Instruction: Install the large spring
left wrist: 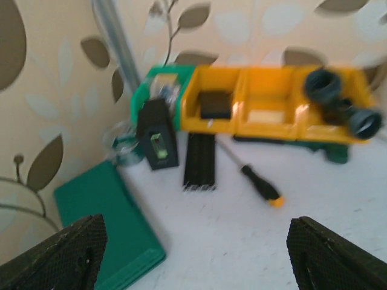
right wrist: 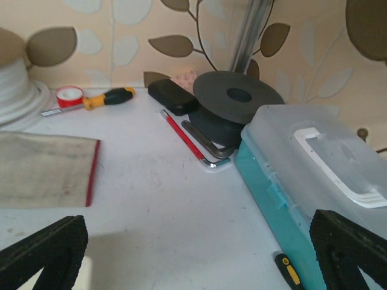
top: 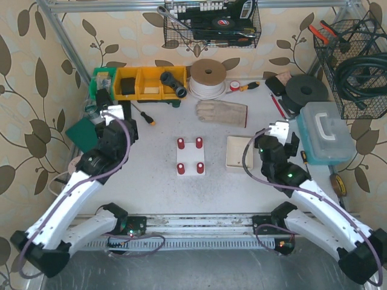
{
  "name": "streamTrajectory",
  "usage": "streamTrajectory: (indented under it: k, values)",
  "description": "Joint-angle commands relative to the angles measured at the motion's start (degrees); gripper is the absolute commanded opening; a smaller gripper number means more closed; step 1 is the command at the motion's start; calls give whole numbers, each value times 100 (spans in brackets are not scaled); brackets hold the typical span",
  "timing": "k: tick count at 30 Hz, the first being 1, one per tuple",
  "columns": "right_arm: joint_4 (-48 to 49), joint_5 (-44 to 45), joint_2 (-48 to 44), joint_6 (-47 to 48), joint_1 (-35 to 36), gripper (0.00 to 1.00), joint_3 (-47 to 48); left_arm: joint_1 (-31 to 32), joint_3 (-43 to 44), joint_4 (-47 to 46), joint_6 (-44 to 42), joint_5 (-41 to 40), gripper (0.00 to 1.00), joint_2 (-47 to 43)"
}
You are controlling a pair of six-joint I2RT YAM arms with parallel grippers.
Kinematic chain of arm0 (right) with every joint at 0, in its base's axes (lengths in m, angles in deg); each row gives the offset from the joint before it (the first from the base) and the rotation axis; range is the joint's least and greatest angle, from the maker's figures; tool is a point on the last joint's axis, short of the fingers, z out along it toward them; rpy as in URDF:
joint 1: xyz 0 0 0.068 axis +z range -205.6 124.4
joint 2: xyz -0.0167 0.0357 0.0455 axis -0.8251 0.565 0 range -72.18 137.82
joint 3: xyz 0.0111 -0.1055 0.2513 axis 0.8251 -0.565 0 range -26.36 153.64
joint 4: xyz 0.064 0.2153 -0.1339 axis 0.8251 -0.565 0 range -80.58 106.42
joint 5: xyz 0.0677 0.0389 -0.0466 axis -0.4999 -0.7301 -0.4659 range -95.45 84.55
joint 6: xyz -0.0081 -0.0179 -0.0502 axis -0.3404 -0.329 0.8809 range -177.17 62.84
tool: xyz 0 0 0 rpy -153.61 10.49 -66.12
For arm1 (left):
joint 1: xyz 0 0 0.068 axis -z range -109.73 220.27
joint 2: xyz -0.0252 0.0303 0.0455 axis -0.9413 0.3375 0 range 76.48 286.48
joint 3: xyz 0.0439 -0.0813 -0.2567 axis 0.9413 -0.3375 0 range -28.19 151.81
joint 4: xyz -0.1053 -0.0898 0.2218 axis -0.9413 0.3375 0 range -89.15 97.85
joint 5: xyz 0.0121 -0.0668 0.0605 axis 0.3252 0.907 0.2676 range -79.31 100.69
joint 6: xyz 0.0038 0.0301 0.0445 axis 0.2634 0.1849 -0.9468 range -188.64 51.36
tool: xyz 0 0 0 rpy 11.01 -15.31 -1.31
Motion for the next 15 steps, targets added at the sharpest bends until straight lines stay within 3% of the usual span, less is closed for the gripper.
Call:
streamTrajectory:
  k: [1,5,11,15]
  values:
    - [1999,632,313,1094,-84,100,-570,-1177,-565,-1018,-382,1224,84,486]
    - [2801,488,427,1450,-543,100,-1088,-2029,-1201,-1974,-282,1213,84,808]
    - [3871,-1077,387,1480,-1853,100,-2040,-2320,-2504,-4250,-1466,1029,85,1116]
    - [5107,-1180,1372,1554,-2221,100,-2332,-2669,-3136,-5362,-1542,1283,85,1773]
